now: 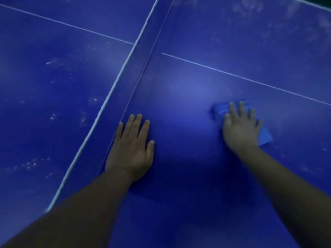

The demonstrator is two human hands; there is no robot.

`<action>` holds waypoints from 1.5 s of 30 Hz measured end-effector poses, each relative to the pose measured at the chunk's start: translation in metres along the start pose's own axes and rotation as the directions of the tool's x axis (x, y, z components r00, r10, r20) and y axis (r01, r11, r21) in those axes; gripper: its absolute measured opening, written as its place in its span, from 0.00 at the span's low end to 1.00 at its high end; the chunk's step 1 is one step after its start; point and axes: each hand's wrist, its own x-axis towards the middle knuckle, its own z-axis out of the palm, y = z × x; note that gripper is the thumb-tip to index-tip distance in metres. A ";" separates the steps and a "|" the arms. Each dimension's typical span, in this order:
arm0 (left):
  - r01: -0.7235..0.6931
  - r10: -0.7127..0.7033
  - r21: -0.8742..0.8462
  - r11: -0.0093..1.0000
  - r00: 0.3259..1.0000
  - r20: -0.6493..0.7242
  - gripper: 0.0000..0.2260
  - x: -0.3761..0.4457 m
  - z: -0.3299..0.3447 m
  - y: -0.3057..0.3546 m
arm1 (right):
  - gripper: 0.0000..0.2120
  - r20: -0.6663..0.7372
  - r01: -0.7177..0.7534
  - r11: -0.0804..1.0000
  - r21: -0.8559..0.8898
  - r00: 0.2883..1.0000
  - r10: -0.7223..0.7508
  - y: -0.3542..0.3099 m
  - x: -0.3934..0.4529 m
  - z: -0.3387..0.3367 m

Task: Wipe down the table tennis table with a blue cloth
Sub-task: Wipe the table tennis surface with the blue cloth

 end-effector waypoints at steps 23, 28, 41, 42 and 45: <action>-0.015 0.013 0.072 0.997 0.999 0.031 0.26 0.007 -0.004 -0.001 | 0.26 0.145 0.850 0.526 0.025 0.517 -0.844 -0.199 0.049 0.011; -0.016 0.011 0.096 0.995 0.998 0.054 0.26 0.006 -0.006 0.000 | 0.25 0.106 0.506 0.862 -0.037 0.859 -0.500 -0.213 0.149 -0.004; -0.027 0.025 0.085 0.996 0.999 0.027 0.26 0.006 -0.003 0.000 | 0.24 -0.014 0.070 0.997 -0.021 0.997 -0.071 -0.089 0.161 -0.004; -0.027 0.026 0.082 0.996 1.000 0.016 0.26 0.006 -0.003 0.000 | 0.25 -0.026 -0.076 0.997 0.018 0.997 0.076 -0.062 0.165 -0.009; -0.022 0.021 0.087 0.996 1.000 0.012 0.26 0.005 -0.004 0.000 | 0.25 -0.024 -0.294 0.951 0.098 0.954 0.298 -0.052 0.151 -0.010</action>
